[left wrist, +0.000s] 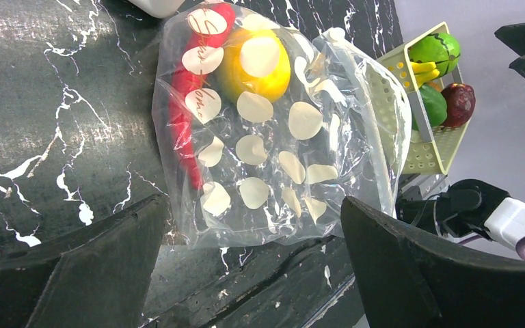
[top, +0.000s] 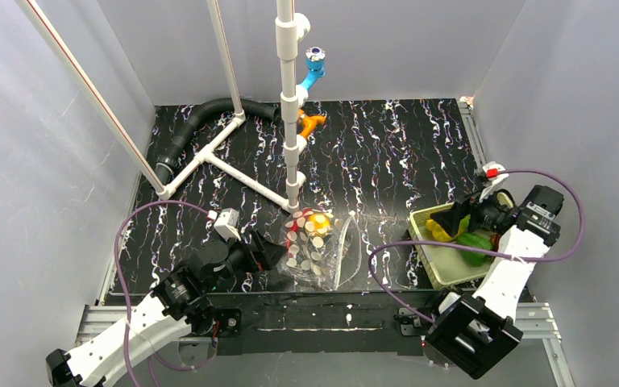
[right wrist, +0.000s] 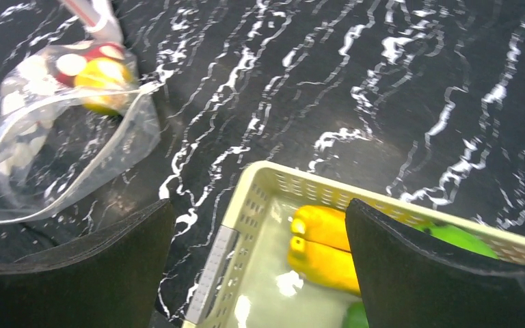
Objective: Open the zip-top bag and remove the fake food
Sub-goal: Place the fake fruit in the bin.
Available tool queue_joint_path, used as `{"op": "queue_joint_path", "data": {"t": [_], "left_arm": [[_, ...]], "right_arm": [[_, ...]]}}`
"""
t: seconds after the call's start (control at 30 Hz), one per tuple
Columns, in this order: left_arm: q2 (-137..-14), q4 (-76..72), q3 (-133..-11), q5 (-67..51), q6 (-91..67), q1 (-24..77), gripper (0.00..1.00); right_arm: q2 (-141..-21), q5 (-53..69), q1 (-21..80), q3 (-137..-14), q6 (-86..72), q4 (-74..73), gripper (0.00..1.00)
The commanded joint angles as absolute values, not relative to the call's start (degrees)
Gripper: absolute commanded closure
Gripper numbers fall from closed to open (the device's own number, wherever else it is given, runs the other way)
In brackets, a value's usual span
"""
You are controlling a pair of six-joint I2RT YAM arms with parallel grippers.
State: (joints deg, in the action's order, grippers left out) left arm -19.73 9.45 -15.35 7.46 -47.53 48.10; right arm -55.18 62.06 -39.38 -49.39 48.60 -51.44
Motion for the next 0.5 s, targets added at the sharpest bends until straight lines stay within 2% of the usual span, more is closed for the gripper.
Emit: {"op": "queue_joint_path", "data": {"t": [0.0,0.27,0.47], "left_arm": [[-19.45,9.63,-15.46,7.56,-47.52,47.84,0.02],[-19.08,10.02,-15.39,7.87,-47.34,47.88,0.02],[-19.44,9.76,-15.21,7.91,-47.27,47.86,0.02]], "right_arm": [[-53.90,65.16,-34.37,-51.06,51.69,-55.08,0.00],[-51.91,64.07,-23.60,-50.91,51.68,-56.14,0.00],[-50.86,65.47,-19.14,-50.79,50.66,-56.84,0.00]]}}
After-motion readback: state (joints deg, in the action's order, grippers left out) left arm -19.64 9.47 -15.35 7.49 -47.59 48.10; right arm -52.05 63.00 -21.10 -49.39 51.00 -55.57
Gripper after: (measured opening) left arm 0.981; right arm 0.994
